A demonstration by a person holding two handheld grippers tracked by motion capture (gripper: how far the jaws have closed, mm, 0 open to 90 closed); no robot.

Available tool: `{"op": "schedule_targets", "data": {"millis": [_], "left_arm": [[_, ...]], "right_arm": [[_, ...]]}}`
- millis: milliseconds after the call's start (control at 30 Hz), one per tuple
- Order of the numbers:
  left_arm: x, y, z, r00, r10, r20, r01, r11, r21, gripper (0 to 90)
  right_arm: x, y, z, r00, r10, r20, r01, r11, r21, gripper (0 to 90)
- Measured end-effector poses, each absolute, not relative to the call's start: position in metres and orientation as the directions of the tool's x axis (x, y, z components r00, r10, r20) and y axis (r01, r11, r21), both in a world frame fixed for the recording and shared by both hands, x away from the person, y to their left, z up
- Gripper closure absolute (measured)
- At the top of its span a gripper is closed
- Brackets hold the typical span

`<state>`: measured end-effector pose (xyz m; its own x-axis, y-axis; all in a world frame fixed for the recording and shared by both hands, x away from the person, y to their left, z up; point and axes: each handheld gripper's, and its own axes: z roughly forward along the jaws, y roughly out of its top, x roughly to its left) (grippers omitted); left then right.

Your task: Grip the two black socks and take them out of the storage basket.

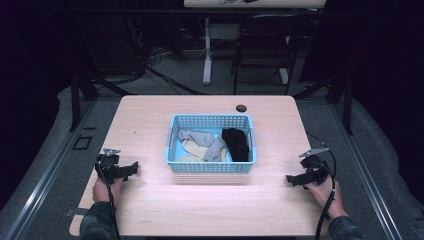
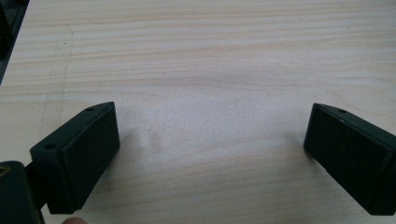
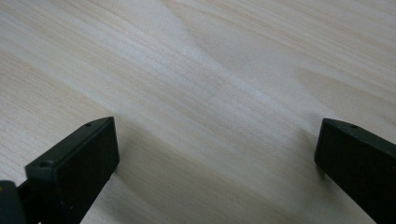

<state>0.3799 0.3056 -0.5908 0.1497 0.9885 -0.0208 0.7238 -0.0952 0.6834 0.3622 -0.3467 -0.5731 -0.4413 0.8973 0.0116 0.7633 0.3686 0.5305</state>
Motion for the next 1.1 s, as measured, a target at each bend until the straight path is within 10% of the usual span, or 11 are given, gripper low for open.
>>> {"op": "schedule_targets", "data": {"millis": [1100], "left_arm": [[0.38, 0.306, -0.591, 0.149, 0.989, -0.021, 0.724, -0.094, 0.684, 3.4]], "right_arm": [[0.369, -0.345, -0.542, -0.48, 0.877, 0.003, 0.761, 0.415, 0.499, 0.0]]}}
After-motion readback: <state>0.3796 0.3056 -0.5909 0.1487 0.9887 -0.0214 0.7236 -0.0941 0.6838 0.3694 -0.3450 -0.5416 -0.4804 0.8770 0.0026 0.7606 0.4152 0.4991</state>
